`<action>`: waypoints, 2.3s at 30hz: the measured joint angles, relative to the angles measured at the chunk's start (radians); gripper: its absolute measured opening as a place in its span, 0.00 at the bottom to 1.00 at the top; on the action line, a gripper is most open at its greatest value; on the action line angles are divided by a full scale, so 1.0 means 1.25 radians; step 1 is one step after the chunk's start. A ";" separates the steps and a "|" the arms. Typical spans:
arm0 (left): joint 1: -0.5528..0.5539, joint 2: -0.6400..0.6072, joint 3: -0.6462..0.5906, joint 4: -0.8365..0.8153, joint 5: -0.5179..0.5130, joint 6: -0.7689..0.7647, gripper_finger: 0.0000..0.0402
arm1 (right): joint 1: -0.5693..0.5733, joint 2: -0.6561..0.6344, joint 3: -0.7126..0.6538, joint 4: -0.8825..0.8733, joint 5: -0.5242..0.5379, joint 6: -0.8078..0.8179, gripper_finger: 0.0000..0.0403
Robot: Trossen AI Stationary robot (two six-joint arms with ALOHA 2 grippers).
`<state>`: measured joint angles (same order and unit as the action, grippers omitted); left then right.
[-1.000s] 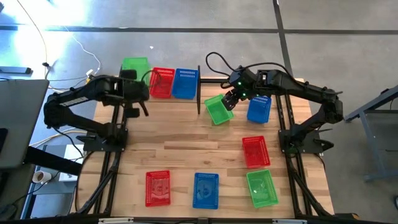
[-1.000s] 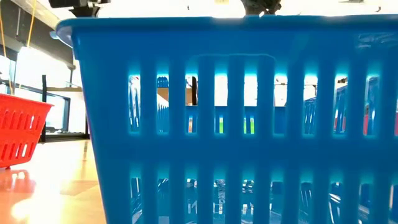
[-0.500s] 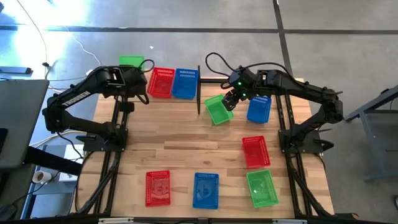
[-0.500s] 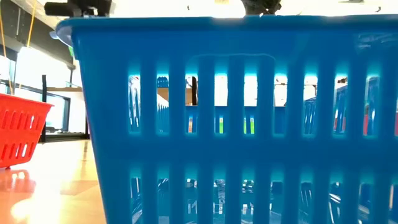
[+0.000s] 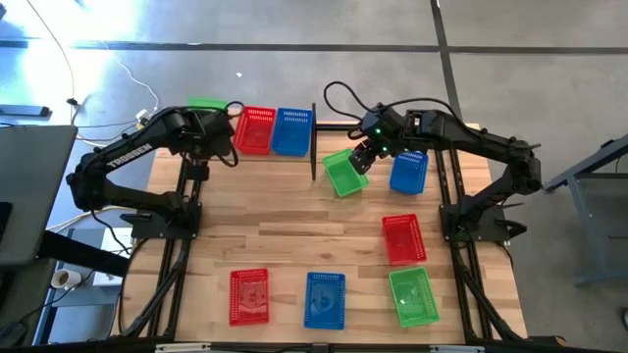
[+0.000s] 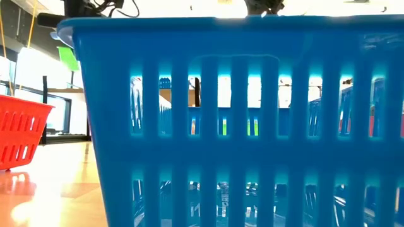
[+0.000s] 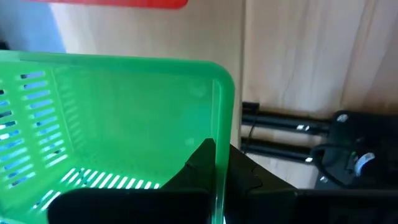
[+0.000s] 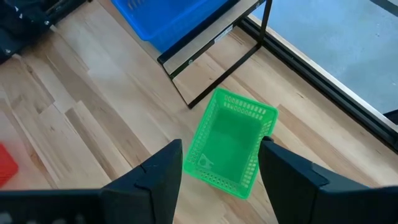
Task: Stack baskets on shelf by color
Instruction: Put the middle left green basket on the shelf
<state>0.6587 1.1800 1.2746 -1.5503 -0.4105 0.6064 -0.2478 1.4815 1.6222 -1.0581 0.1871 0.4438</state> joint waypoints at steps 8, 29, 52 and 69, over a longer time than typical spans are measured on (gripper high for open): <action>0.031 0.000 -0.070 0.037 0.016 0.030 0.00 | 0.000 0.000 0.000 0.002 0.000 0.000 0.48; 0.102 0.049 -0.087 0.122 0.068 0.083 0.00 | 0.000 0.000 0.000 0.002 -0.004 -0.006 0.48; 0.101 0.049 -0.087 0.106 0.069 0.090 0.10 | 0.000 0.000 0.000 0.002 -0.010 -0.006 0.48; 0.101 0.049 -0.087 0.105 0.052 0.041 0.18 | 0.000 0.000 0.000 0.002 -0.012 -0.013 0.48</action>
<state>0.7853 1.2407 1.1660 -1.4195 -0.3455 0.6581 -0.2481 1.4818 1.6222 -1.0557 0.1719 0.4282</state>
